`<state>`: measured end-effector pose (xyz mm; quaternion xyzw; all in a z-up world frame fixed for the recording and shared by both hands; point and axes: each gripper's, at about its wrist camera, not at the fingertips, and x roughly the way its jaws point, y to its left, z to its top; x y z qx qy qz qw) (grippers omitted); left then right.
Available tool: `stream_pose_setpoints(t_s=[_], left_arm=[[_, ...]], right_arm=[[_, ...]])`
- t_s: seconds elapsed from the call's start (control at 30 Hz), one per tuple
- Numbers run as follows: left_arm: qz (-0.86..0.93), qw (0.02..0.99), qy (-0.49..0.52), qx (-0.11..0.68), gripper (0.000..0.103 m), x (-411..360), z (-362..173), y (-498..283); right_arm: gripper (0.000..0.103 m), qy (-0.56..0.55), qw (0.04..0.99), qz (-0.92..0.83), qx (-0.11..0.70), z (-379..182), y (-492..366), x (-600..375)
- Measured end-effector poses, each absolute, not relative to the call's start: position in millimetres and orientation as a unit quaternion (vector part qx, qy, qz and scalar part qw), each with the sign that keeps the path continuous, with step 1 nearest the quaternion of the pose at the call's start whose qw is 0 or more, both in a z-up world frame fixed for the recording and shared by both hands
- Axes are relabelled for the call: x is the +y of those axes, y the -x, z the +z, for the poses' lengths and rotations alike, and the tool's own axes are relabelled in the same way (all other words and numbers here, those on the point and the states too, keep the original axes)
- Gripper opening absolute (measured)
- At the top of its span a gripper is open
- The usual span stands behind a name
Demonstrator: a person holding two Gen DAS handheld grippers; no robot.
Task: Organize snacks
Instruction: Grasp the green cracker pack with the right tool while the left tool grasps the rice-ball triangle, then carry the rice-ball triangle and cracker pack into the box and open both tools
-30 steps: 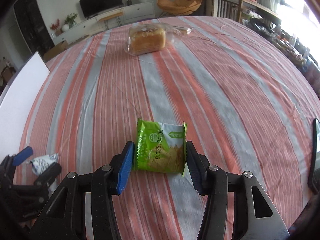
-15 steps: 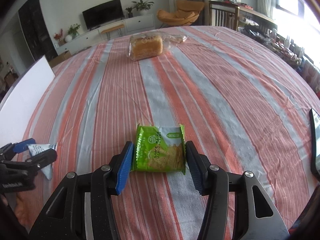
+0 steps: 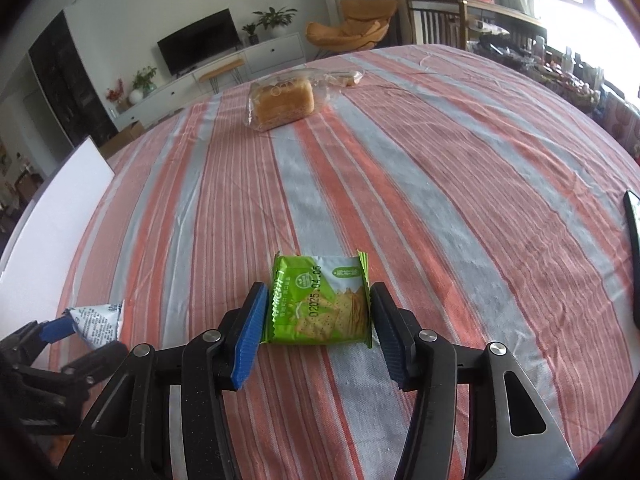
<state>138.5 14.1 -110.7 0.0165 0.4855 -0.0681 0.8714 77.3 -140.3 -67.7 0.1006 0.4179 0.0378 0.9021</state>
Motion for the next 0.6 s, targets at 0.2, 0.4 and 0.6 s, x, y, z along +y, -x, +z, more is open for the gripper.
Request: stream_pose_setpoints(t_s=[0.2, 0.4, 0.6], left_arm=[[-0.066, 0.887, 0.002, 0.458, 0.046, 22, -98, -128], [-0.095, 0.908, 0.062, 0.403, 0.046, 41, -32, -96], [-0.100, 0.920, 0.127, 0.357, 0.046, 87, 35, -47]], right_arm=[[0.054, -0.158, 0.896, 0.041, 0.412, -66, -72, -159], [0.054, -0.176, 0.898, 0.065, 0.397, -50, -58, -154], [0.054, -0.152, 0.901, 0.128, 0.386, -11, -36, -112]])
